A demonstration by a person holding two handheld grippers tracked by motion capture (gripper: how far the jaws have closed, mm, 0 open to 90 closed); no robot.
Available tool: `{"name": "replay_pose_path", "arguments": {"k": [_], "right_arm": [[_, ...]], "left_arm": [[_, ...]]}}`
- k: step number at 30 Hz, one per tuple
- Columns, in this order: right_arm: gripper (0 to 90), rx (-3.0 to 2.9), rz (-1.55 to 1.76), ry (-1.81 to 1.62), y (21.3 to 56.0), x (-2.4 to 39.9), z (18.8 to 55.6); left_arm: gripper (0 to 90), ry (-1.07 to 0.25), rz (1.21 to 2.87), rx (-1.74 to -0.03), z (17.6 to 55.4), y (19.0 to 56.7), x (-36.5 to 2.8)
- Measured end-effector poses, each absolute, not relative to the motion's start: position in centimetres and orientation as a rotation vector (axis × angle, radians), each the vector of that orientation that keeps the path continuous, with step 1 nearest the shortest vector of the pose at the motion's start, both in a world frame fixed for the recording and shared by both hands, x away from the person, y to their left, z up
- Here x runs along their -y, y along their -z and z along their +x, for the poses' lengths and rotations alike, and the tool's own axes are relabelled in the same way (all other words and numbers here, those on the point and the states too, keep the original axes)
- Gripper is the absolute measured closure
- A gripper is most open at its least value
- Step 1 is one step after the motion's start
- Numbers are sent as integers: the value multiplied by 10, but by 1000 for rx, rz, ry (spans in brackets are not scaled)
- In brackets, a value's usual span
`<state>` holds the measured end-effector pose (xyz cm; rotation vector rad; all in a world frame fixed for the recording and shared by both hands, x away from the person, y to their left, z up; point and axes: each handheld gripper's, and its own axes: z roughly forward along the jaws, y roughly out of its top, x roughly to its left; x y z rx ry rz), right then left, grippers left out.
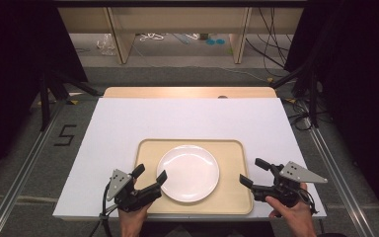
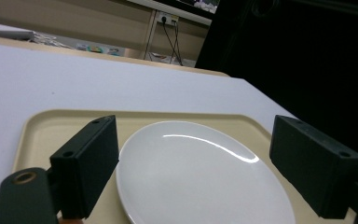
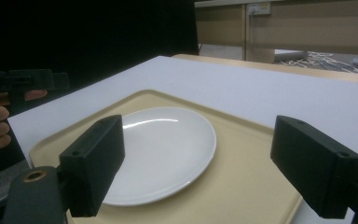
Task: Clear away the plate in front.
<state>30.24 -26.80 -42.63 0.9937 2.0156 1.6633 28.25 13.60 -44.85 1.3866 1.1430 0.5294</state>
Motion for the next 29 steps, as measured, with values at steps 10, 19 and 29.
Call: {"name": "replay_pose_path", "arguments": {"k": [10, 19, 29], "right_arm": [[163, -2007, 984, -1682, 427, 266, 303], [158, -2008, 986, -1652, 427, 267, 302], [156, -2009, 987, -1664, 427, 267, 303]], "left_arm": [[153, -510, 1372, -1104, 279, 440, -129], [152, -467, 1382, -1083, 279, 440, -120], [150, -463, 1388, -1089, 281, 441, -119]]}}
